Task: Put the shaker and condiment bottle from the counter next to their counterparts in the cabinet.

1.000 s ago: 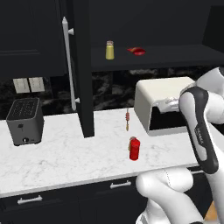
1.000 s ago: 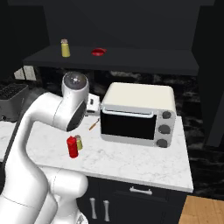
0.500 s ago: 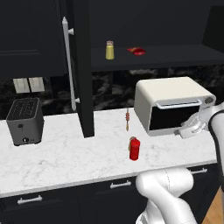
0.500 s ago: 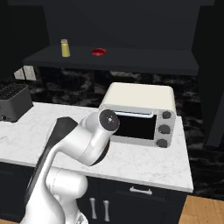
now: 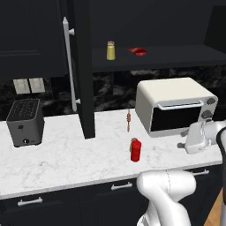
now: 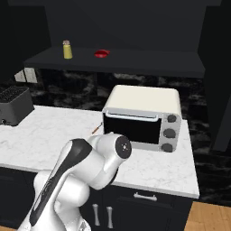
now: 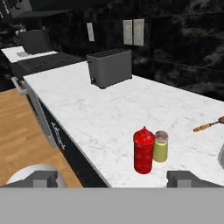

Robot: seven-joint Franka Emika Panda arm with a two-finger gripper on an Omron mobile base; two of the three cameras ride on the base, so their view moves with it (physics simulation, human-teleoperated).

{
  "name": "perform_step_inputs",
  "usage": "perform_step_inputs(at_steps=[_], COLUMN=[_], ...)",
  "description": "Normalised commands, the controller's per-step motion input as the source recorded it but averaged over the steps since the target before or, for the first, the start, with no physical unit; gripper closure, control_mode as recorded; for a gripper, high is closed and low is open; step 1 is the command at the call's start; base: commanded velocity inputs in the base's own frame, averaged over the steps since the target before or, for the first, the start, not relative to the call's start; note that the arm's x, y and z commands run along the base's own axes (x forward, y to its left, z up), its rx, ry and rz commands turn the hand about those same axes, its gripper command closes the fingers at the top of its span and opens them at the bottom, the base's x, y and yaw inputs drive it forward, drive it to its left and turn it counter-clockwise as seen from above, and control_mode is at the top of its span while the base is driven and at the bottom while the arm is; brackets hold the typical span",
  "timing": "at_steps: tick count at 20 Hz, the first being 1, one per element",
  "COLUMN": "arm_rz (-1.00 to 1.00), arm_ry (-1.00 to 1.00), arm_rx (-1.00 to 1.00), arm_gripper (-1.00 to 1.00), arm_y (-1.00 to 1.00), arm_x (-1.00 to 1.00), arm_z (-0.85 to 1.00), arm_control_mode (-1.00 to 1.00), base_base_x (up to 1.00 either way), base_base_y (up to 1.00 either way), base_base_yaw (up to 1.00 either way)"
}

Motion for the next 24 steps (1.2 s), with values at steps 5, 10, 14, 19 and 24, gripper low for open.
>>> perform_step_inputs(at_steps=[5,10,14,19,24], arm_rz=[-0.08,-0.02,-0.06,-0.03,0.02], arm_ry=[-0.17,-0.07,-0.08,-0.13,-0.16], arm_rx=[0.09,0.00,0.00,0.04,0.24], arm_gripper=[-1.00,-1.00,-1.00,-1.00,-1.00], arm_y=[0.28,0.27,0.32,0.44,0.28], arm_x=[-0.08,-0.40,-0.42,-0.21,0.32], arm_z=[-0.31,-0.29,-0.18,-0.24,-0.21], arm_control_mode=[-1.00,-1.00,-1.00,-1.00,-1.00], base_base_x=[0.00,0.00,0.00,0.00,0.00], base_base_y=[0.00,0.00,0.00,0.00,0.00], base_base_yaw=[0.00,0.00,0.00,0.00,0.00])
